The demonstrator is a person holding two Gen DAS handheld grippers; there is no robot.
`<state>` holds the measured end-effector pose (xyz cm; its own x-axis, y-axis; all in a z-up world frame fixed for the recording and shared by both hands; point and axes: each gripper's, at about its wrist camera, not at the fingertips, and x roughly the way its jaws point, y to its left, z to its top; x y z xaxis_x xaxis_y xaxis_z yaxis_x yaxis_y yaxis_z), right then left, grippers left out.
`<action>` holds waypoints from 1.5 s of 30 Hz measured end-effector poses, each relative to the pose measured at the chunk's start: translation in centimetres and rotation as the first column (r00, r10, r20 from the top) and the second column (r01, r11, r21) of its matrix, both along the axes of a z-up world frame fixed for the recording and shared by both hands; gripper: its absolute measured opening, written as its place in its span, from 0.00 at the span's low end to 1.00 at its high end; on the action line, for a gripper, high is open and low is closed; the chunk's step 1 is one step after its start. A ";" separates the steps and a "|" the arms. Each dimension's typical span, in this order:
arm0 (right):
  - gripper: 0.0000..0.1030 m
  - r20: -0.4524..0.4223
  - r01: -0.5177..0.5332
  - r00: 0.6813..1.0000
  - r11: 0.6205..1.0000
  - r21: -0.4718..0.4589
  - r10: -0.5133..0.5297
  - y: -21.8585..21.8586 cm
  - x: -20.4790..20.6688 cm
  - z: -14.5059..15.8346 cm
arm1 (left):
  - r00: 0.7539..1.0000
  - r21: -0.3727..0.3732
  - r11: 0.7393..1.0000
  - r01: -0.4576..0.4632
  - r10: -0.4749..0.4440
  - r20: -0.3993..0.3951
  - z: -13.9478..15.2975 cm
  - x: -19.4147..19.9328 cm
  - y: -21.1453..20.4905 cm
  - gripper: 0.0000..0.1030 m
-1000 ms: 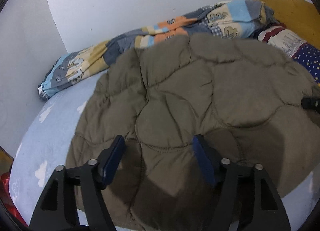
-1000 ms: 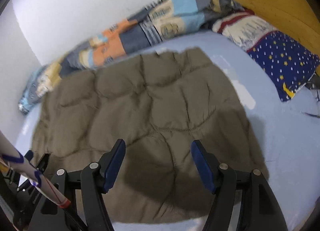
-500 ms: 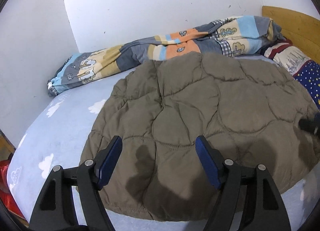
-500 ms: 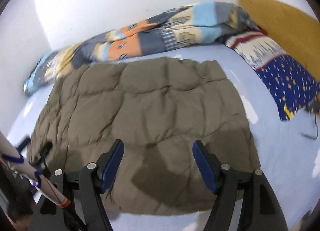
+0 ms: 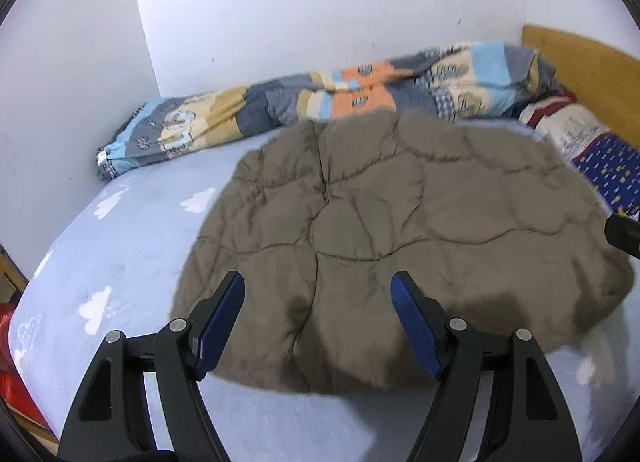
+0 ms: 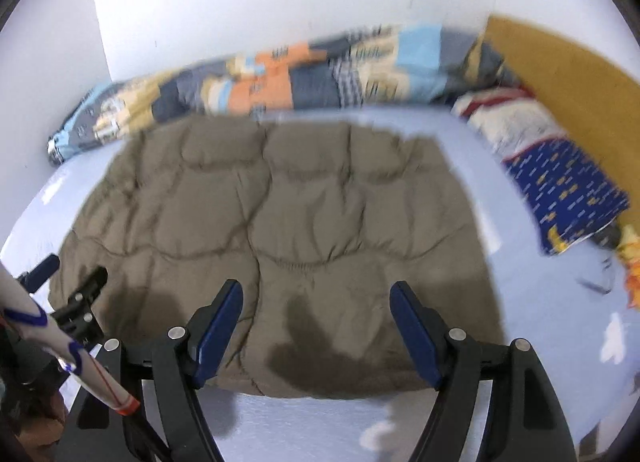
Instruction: Fold large clothes
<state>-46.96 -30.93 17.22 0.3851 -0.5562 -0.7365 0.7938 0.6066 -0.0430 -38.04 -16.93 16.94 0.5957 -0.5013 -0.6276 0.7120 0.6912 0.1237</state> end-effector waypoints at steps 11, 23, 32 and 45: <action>0.91 0.137 0.006 0.991 0.991 -0.137 0.013 12.9 -7.2 6.1 | 0.997 -0.089 0.996 -0.009 0.016 0.069 8.1 -7.9 9.8 0.90; 0.98 0.174 0.038 0.985 0.983 -0.178 -0.007 16.3 -8.5 9.3 | 0.989 0.036 0.997 -0.062 0.057 0.135 7.9 -10.2 12.2 0.90; 0.98 0.176 0.014 0.984 0.985 -0.171 0.017 17.1 -7.6 9.2 | 0.989 -0.259 0.966 0.026 -0.063 -0.136 8.3 -6.6 16.5 0.90; 0.98 0.142 -0.043 0.987 0.982 -0.181 0.070 18.0 -6.1 8.2 | 0.999 -0.179 0.984 -0.011 0.002 -0.049 8.3 -6.6 15.9 0.90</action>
<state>-53.11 -12.89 25.46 0.5164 -0.6468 -0.5613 0.7641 0.6440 -0.0392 -44.66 -1.01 25.19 0.5702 -0.6044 -0.5563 0.7096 0.7036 -0.0371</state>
